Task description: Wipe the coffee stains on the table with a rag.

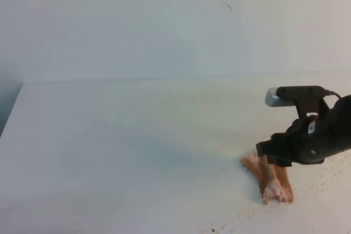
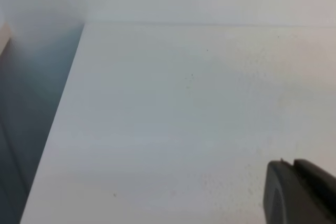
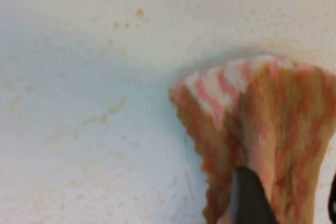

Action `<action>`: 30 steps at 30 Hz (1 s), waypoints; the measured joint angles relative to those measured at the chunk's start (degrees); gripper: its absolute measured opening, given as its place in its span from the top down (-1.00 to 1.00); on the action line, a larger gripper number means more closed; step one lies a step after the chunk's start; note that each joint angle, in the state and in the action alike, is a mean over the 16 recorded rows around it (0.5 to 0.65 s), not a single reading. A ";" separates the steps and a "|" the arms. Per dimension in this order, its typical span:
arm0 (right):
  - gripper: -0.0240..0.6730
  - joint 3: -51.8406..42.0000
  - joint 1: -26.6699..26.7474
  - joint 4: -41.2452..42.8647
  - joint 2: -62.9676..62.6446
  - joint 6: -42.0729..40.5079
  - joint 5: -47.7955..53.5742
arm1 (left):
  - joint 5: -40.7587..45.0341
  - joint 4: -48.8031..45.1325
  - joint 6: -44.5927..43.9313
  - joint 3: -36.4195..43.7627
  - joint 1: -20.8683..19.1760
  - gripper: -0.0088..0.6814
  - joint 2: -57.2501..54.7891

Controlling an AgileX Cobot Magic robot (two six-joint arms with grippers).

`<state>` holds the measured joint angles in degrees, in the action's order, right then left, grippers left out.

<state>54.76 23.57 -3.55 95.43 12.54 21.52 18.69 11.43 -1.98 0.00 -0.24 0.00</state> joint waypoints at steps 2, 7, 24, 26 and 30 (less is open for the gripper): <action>0.11 0.01 0.02 -0.84 -2.80 -1.70 0.44 | 0.00 0.00 0.00 0.00 0.00 0.98 0.00; 0.11 0.04 0.02 -0.22 -12.92 -5.09 1.94 | 0.00 0.00 0.00 0.00 0.00 0.98 0.00; 0.91 -8.38 0.02 16.38 -54.09 -7.31 14.67 | 0.00 0.00 0.00 0.00 0.00 0.98 0.00; 0.92 -11.36 0.02 17.30 -58.71 -7.32 15.06 | 0.00 0.00 0.00 0.16 0.00 0.98 0.09; 0.93 -17.89 0.02 18.36 -67.91 -6.98 15.00 | 0.00 0.00 0.00 0.16 0.00 0.98 0.09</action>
<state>36.87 23.60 14.81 27.53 5.56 36.52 18.69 11.43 -1.98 0.16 -0.24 0.09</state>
